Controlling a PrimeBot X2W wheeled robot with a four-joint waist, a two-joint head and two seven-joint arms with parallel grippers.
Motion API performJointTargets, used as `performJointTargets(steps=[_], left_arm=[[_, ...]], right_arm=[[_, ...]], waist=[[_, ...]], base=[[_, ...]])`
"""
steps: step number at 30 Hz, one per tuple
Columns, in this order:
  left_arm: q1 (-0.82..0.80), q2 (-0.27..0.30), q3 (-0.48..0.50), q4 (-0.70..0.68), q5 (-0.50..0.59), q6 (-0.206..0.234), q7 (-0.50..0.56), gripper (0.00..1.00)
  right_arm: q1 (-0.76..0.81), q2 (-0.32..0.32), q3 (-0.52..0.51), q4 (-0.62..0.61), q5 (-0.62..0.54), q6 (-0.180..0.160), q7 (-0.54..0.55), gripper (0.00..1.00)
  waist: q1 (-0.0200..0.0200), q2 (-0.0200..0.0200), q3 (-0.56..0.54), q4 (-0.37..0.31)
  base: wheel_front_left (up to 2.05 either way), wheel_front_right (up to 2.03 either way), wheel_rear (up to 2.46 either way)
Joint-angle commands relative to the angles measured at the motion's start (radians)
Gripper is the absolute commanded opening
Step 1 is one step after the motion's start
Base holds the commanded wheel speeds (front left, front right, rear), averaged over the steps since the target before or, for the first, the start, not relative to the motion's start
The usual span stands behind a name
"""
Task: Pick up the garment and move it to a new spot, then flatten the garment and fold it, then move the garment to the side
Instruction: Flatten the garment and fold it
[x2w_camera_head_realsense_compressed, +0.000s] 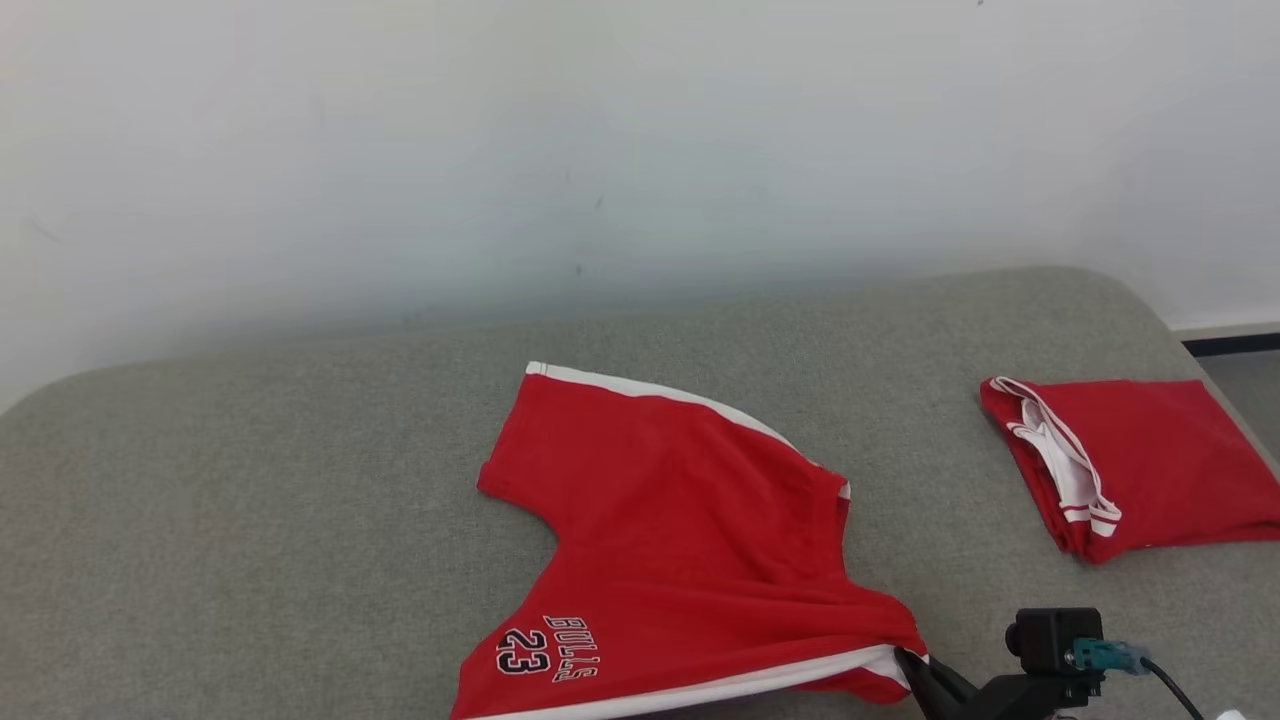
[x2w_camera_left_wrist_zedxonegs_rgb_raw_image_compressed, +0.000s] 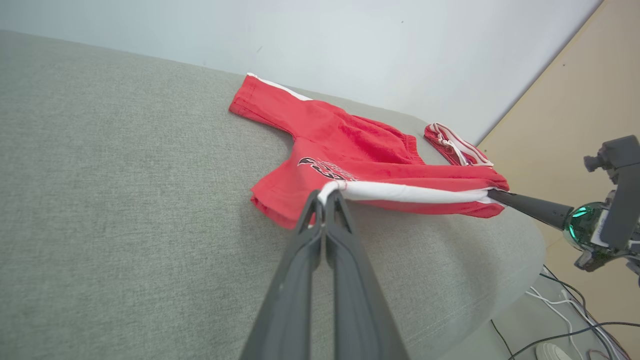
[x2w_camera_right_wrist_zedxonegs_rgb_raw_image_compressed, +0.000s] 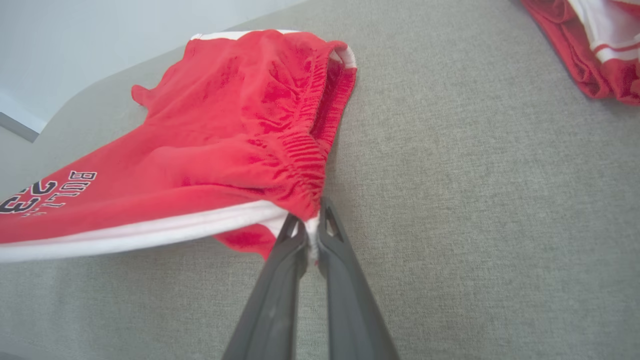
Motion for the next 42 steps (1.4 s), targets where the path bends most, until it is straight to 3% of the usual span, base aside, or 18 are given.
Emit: performJointTargets(steps=[1, 6, 14, 22, 29, 42], left_arm=[[0.005, 0.005, 0.002, -0.006, 0.016, 0.002, -0.002, 0.00], [-0.110, 0.028, -0.015, 0.020, 0.129, 0.022, 0.004, 0.00], [-0.441, -0.050, -0.060, 0.252, 0.275, 0.005, 0.021, 0.00], [-0.721, -0.118, -0.055, 0.523, 0.318, -0.034, -0.009, 0.00], [-0.900, -0.142, -0.060, 0.693, 0.343, -0.071, -0.026, 0.00], [-1.113, -0.171, -0.094, 0.942, 0.409, -0.064, -0.039, 0.00]], right_arm=[[0.008, -0.002, -0.005, -0.011, -0.008, -0.001, 0.000, 0.00], [0.014, 0.019, -0.029, -0.089, -0.038, -0.001, 0.012, 0.00], [-0.139, 0.064, -0.025, -0.039, -0.088, -0.001, -0.021, 0.00], [-0.315, 0.102, -0.026, 0.047, -0.086, -0.001, -0.048, 0.00], [-0.440, 0.105, -0.002, 0.124, -0.056, 0.000, -0.089, 0.00], [-0.589, 0.106, 0.028, 0.263, 0.007, 0.000, -0.169, 0.00]], waist=[[0.0004, 0.0003, -0.006, 0.003], [0.0004, 0.0003, 0.011, -0.011], [0.0004, 0.0003, 0.078, -0.052], [0.0004, 0.0003, 0.171, -0.111], [0.0004, 0.0003, 0.259, -0.155], [0.0004, 0.0003, 0.380, -0.181]], base=[[0.00, 0.00, 0.00], [0.00, 0.00, 0.00], [0.00, 0.00, 0.00], [0.00, 0.00, 0.00], [0.00, 0.00, 0.00], [0.00, 0.00, 0.00]])
